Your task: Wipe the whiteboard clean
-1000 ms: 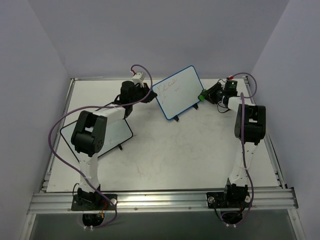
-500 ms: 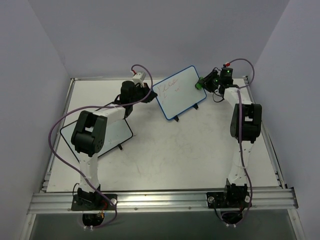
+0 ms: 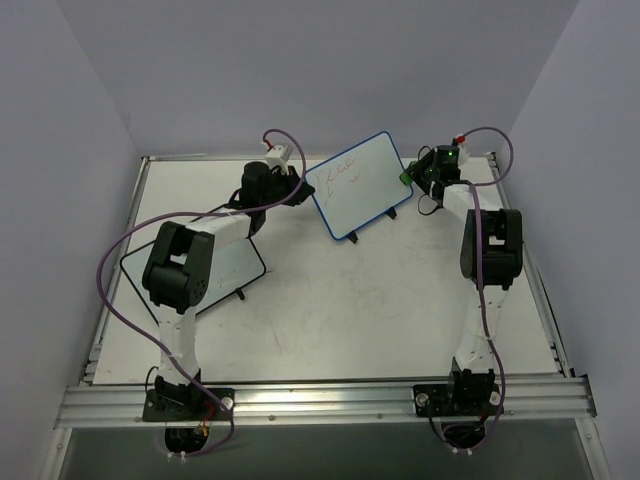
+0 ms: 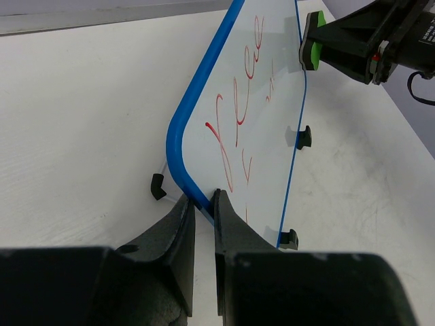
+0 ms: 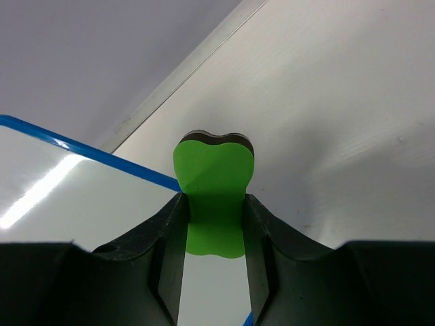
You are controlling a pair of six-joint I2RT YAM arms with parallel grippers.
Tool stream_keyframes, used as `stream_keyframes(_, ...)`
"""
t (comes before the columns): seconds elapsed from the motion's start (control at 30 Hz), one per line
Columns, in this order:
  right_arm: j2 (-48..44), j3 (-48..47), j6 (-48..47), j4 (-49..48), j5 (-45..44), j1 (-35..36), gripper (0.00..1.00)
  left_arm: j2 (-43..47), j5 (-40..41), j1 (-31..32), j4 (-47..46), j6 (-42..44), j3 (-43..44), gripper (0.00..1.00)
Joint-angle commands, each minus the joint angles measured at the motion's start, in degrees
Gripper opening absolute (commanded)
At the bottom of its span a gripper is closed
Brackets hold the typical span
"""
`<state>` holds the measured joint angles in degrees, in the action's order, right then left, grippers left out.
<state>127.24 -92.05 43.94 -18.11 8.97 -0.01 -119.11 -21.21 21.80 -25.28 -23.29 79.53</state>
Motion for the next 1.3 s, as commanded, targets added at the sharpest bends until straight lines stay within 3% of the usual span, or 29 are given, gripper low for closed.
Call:
stream_keyframes(0.0, -5.1, 1.2, 0.9, -4.3, -6.2, -0.3, 0.0, -0.3, -0.1, 1.2, 5.9, 6.2, 0.1, 0.02)
stream_keyframes(0.9, -2.1, -5.7, 1.4, -2.2, -8.8, 2.8, 0.0, -0.7, 0.0, 1.2, 6.2, 6.4, 0.2, 0.02)
stream_keyframes(1.27, -4.5, 0.7, 0.8, -3.4, -13.3, 2.0, 0.0, -0.8, 0.0, 1.4, 6.0, 6.4, 0.0, 0.02)
